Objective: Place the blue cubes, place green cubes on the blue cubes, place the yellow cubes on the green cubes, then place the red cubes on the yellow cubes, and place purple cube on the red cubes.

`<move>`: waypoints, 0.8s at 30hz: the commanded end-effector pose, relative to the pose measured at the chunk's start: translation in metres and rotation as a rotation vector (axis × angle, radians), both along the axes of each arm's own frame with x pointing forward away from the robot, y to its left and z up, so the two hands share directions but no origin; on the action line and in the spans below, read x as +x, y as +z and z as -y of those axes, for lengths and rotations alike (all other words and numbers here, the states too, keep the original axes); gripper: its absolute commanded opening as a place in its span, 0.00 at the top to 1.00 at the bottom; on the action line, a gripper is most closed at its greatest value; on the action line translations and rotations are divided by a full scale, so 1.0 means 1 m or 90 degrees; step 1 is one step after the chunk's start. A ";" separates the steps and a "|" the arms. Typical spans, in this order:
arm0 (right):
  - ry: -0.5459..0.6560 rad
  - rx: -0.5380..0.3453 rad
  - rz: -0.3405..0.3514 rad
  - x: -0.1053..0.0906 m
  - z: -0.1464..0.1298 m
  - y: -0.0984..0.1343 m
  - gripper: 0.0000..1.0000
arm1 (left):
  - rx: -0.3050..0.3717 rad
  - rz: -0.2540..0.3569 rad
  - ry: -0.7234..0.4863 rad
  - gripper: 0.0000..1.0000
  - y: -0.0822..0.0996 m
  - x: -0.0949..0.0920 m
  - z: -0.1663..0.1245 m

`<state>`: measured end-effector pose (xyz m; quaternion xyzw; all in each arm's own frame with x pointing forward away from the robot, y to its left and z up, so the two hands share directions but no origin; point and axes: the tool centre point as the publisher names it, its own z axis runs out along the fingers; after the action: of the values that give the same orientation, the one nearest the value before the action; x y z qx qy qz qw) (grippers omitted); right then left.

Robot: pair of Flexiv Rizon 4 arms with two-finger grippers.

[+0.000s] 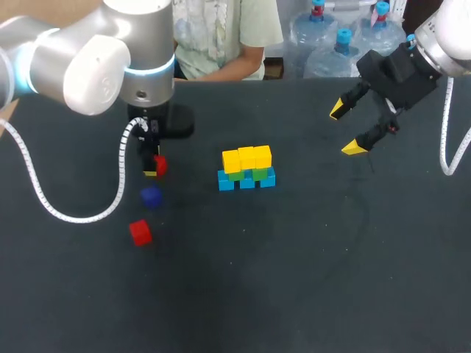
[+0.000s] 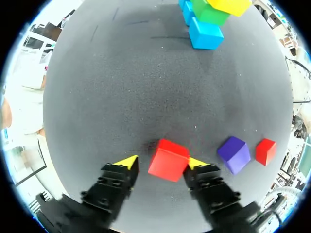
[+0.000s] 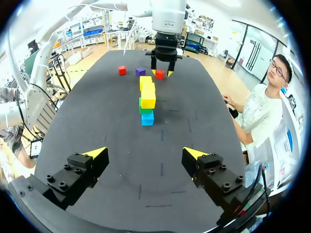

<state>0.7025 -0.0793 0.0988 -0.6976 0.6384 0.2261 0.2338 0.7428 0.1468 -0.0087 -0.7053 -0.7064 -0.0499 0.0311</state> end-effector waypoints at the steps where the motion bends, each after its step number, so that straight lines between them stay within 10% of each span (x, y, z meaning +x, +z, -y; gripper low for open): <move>1: 0.000 0.001 0.000 0.000 0.000 0.000 0.00 | 0.000 0.002 -0.003 1.00 -0.001 -0.001 0.000; 24: 0.000 0.001 0.000 0.000 0.000 0.000 0.00 | 0.005 0.150 0.095 1.00 0.099 -0.001 0.083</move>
<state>0.7025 -0.0793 0.0988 -0.6976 0.6385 0.2261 0.2338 0.7503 0.0674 0.0829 -0.6405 -0.7571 -0.1219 -0.0405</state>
